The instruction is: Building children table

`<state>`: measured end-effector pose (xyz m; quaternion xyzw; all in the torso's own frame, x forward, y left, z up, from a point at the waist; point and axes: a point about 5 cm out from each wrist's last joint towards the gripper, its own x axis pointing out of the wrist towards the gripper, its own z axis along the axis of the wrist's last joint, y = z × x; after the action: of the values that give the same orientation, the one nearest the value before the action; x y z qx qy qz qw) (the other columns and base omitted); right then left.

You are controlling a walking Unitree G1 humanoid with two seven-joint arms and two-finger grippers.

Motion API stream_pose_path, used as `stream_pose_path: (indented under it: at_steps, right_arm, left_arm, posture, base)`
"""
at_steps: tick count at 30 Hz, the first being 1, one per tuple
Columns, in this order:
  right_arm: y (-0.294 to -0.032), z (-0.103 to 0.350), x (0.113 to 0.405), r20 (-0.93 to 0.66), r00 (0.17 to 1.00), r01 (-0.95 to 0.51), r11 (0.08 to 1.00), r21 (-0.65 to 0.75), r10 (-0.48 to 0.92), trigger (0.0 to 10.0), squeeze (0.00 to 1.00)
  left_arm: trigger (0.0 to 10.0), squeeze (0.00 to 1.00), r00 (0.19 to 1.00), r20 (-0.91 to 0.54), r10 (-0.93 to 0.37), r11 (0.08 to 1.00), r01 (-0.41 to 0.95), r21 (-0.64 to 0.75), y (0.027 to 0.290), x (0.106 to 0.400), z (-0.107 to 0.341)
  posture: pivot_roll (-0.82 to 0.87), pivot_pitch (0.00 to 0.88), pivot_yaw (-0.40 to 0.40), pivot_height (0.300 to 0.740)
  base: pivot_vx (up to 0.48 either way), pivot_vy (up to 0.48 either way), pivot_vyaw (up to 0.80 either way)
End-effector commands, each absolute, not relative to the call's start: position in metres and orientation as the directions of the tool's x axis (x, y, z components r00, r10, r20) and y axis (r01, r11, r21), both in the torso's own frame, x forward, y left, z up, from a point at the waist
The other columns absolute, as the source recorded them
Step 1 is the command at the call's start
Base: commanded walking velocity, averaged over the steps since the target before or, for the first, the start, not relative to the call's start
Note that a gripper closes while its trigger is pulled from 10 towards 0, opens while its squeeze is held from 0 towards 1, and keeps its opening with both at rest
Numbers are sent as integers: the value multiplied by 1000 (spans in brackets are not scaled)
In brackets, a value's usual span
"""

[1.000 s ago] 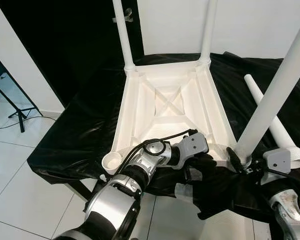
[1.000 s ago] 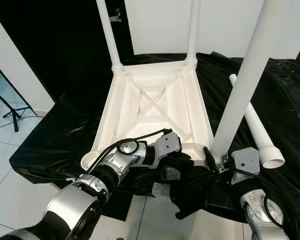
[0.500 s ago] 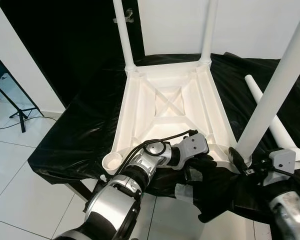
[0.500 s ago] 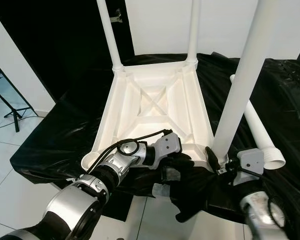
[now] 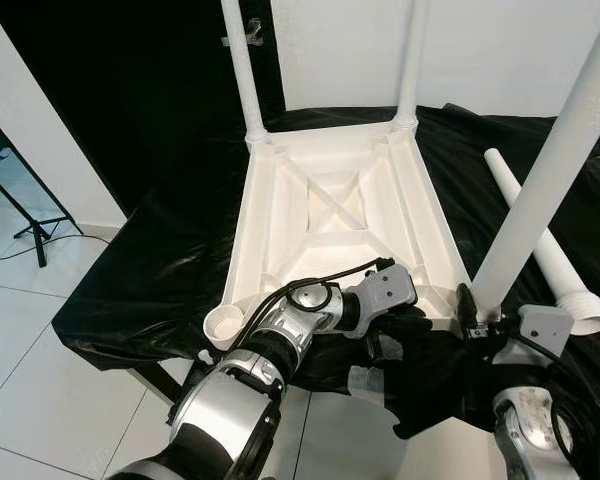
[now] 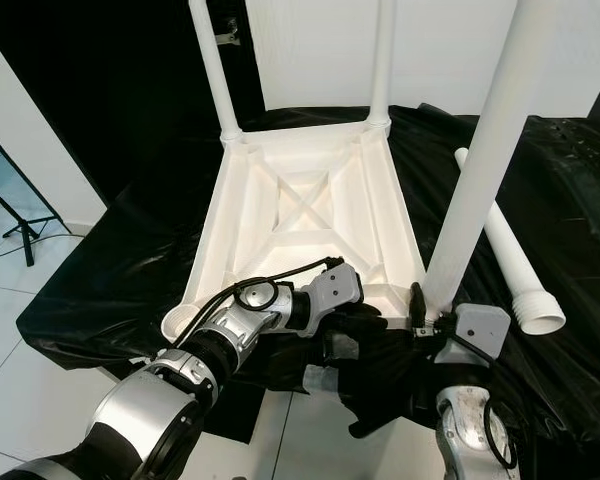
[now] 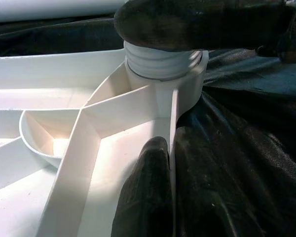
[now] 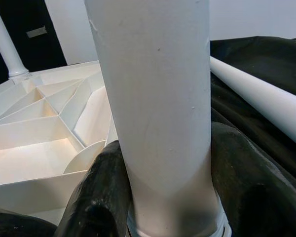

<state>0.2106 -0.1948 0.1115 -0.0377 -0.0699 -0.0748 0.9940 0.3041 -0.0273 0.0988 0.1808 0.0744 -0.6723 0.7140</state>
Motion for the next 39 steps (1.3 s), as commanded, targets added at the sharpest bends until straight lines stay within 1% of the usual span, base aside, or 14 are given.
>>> stream_pose_path:
  at_steps: [1,2,3,9,10,15,17,18,19,20,21,33,37,39]
  right_arm:
    - [-208,102,212,89,972,226,970,-88,-219,10000,0]
    - [-208,102,212,89,972,226,970,-88,-219,10000,0]
    - [-206,106,214,110,979,183,977,-107,-171,10000,1000]
    - [-214,118,218,137,989,71,984,-165,-48,10000,1000]
    - [-220,122,220,129,992,15,980,-196,11,10000,0]
    - [-225,126,220,86,986,-116,960,-255,142,10000,0]
    - [-222,125,215,21,960,-263,921,-287,280,10000,0]
    - [-222,125,215,21,960,-263,921,-287,280,10000,0]
    - [-220,123,213,-14,942,-324,899,-294,335,4941,0]
    - [-220,122,210,-46,925,-373,878,-301,377,3529,0]
    - [-221,121,208,-69,914,-401,864,-305,400,0,0]
    - [-231,111,205,-172,893,-449,854,-262,417,0,0]
    - [-222,104,203,-156,914,-399,897,-190,374,0,0]
    - [-214,100,205,-91,964,-261,953,-152,250,0,0]
  left_arm:
    - [10000,0,192,-449,-873,178,981,74,-12,296,61]
    - [10000,0,192,-449,-873,178,981,74,-12,296,61]
    - [10000,0,194,-450,-872,179,981,75,-12,296,61]
    - [10000,0,194,-448,-873,179,981,76,-13,297,62]
    - [10000,0,193,-447,-873,177,981,77,-14,297,62]
    - [10000,0,191,-444,-875,175,982,77,-16,296,63]
    - [10000,0,191,-442,-876,175,982,77,-17,296,64]
    - [10000,0,191,-442,-876,175,982,77,-17,296,64]
    - [10000,0,191,-443,-876,175,982,76,-16,297,64]
    - [10000,0,192,-443,-876,176,981,76,-16,297,64]
    - [10000,0,193,-444,-875,177,981,76,-15,297,63]
    - [10000,0,192,-447,-874,176,981,78,-14,297,63]
    - [10000,0,189,-448,-874,173,982,77,-14,297,63]
    - [10000,0,188,-449,-874,171,982,78,-14,297,63]
  posture:
    - [10,0,78,740]
    - [10,0,78,740]
    - [7,0,79,740]
    - [-6,0,82,740]
    - [-12,0,83,740]
    - [-13,0,81,740]
    - [-12,0,80,740]
    - [-12,0,80,740]
    - [-11,0,80,740]
    - [-10,0,79,740]
    - [-8,0,79,740]
    - [-11,0,90,740]
    - [-11,0,90,740]
    - [-9,0,87,740]
  base:
    - [0,0,0]
    - [0,0,0]
    - [0,0,0]
    - [0,0,0]
    - [0,0,0]
    - [0,0,0]
    - [0,0,0]
    - [0,0,0]
    - [0,0,0]
    - [0,0,0]
    - [0,0,0]
    - [0,0,0]
    - [0,0,0]
    - [0,0,0]
